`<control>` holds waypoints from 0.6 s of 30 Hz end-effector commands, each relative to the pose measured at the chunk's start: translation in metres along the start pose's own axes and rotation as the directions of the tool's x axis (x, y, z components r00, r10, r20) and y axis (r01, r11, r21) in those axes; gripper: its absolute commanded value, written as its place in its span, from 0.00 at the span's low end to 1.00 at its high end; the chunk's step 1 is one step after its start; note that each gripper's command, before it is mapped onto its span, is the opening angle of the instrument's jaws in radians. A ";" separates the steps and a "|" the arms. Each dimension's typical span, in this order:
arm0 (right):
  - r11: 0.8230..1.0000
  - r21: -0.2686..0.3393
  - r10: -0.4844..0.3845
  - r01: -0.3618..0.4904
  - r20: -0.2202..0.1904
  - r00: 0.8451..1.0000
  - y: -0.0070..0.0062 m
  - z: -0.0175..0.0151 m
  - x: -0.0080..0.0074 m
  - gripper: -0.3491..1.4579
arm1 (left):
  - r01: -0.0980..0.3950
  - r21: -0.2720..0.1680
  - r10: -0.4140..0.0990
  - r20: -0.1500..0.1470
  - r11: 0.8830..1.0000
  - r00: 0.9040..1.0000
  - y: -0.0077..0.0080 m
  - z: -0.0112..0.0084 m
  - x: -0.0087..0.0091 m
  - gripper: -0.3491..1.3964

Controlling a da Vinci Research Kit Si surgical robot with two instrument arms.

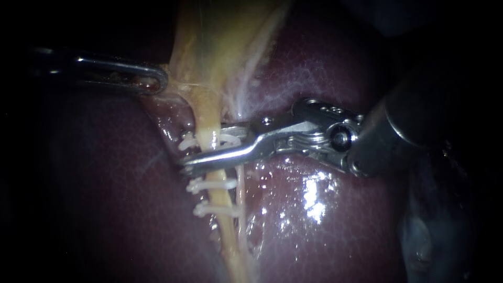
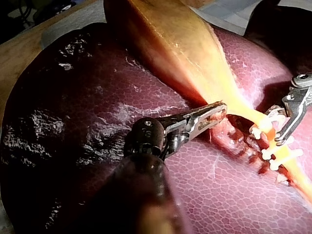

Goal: Clipping third clip left tube

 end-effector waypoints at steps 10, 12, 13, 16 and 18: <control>1.000 0.002 0.012 -0.012 0.002 1.000 0.0003 -0.0002 -0.0001 0.00 | 0.000 -0.001 0.000 0.000 1.000 1.000 0.0000 0.0001 0.0000 0.00; 1.000 0.003 0.012 -0.012 0.003 1.000 0.0003 -0.0003 -0.0001 0.00 | 0.000 0.002 0.000 0.000 1.000 1.000 0.0000 0.0001 0.0000 0.00; 1.000 0.001 0.012 -0.012 0.001 1.000 0.0003 -0.0003 -0.0001 0.00 | 0.000 0.002 0.000 0.000 1.000 1.000 0.0000 0.0001 0.0000 0.00; 1.000 -0.013 0.012 -0.012 0.000 1.000 0.0004 -0.0004 -0.0001 0.00 | 0.000 0.002 0.000 0.000 1.000 1.000 0.0000 0.0001 0.0000 0.00; 1.000 -0.013 0.011 -0.011 0.000 1.000 0.0005 -0.0004 -0.0001 0.00 | 0.000 0.002 0.000 0.000 1.000 1.000 0.0000 0.0001 0.0000 0.00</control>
